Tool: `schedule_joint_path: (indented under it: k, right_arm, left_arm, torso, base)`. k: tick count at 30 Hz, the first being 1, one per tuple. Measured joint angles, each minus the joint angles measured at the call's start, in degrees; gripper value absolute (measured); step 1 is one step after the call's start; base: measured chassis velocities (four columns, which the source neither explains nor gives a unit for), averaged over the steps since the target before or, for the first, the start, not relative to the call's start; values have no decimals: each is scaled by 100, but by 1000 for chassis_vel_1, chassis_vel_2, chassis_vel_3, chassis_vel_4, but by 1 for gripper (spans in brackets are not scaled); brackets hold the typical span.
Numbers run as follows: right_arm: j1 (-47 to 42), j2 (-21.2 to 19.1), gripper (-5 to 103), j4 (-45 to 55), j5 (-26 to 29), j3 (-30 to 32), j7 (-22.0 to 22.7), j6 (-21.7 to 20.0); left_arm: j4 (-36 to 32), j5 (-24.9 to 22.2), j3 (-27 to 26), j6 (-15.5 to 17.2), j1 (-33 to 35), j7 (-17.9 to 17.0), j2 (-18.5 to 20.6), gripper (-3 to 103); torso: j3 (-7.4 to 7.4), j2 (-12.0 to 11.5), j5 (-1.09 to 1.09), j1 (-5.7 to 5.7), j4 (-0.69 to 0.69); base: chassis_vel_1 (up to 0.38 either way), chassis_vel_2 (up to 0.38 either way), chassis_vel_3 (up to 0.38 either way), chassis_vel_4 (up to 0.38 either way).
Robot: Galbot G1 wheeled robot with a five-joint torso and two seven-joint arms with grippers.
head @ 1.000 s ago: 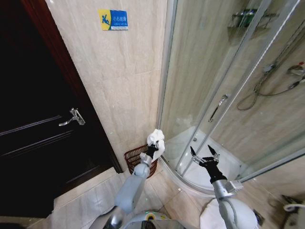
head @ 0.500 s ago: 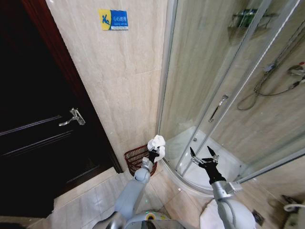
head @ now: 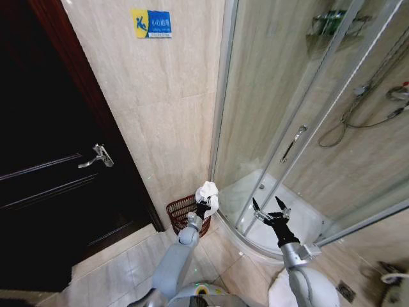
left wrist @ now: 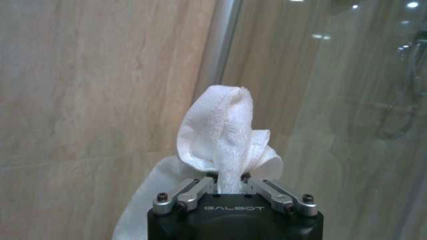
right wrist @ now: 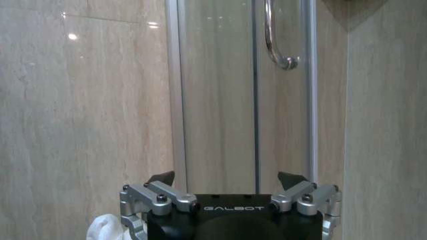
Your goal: Discard the used towel into the hamper.
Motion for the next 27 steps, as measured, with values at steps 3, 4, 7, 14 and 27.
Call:
schedule_joint_path:
  k: [3,4,7,14,27]
  right_arm:
    - [-8,-1,100,-22,-1,3,-2,15]
    - [-9,-4,100,-31,-1,7,-4,23]
    - [-11,-6,100,-42,-1,8,-8,38]
    - [-22,-1,100,-73,-1,-6,-14,69]
    - [-45,-37,100,-90,33,31,-19,100]
  left_arm:
    - [49,11,-61,0,-28,-130,1,10]
    - [93,44,-105,0,-44,-238,1,10]
    - [157,97,-192,-10,-74,-373,1,10]
    - [339,273,-410,-115,-265,-559,1,10]
    - [1167,1053,-738,-380,-705,-888,1,10]
  torso:
    - [-46,-86,0,-40,0]
    - [-78,-146,0,-68,0]
    - [-128,-240,0,-112,0]
    - [-260,-491,0,-231,0]
    - [-484,-913,2,-429,1]
  base:
    - [0,0,0,0]
    - [0,0,0,0]
    - [0,0,0,0]
    - [0,0,0,0]
    - [0,0,0,0]
